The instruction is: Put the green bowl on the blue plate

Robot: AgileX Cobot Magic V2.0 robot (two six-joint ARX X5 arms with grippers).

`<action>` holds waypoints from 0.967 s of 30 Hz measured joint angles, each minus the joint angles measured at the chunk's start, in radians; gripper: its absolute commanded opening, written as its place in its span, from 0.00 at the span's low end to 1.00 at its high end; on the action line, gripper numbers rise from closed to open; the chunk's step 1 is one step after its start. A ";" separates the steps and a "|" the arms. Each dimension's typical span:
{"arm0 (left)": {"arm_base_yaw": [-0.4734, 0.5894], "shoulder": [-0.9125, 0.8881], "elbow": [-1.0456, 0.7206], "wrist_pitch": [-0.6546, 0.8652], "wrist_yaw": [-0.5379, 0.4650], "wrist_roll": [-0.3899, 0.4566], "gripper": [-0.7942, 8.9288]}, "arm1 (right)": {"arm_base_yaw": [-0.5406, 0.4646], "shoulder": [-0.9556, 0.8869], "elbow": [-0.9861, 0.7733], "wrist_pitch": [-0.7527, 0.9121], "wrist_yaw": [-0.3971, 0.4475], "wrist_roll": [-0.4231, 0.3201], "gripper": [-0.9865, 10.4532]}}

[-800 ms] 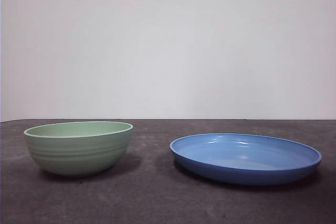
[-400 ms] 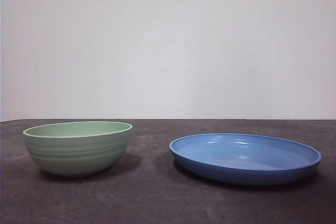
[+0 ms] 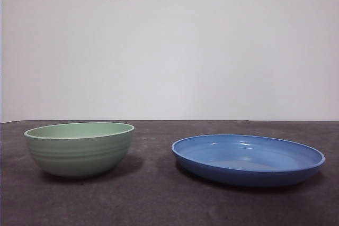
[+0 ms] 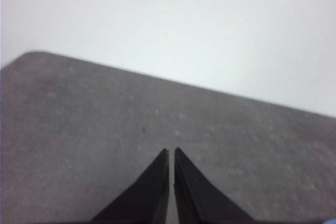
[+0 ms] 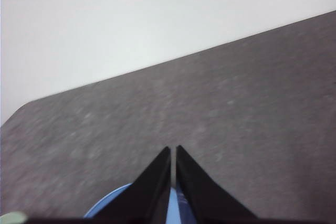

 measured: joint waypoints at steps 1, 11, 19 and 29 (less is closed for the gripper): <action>0.000 0.041 0.050 -0.042 0.012 0.004 0.10 | 0.000 0.034 0.042 -0.032 -0.018 0.000 0.10; -0.045 0.372 0.485 -0.328 0.233 0.060 0.10 | 0.030 0.320 0.397 -0.290 -0.231 -0.074 0.10; -0.203 0.496 0.596 -0.492 0.309 0.134 0.10 | 0.163 0.458 0.523 -0.452 -0.331 -0.197 0.10; -0.318 0.491 0.596 -0.560 0.311 0.179 0.11 | 0.211 0.483 0.525 -0.610 -0.331 -0.317 0.10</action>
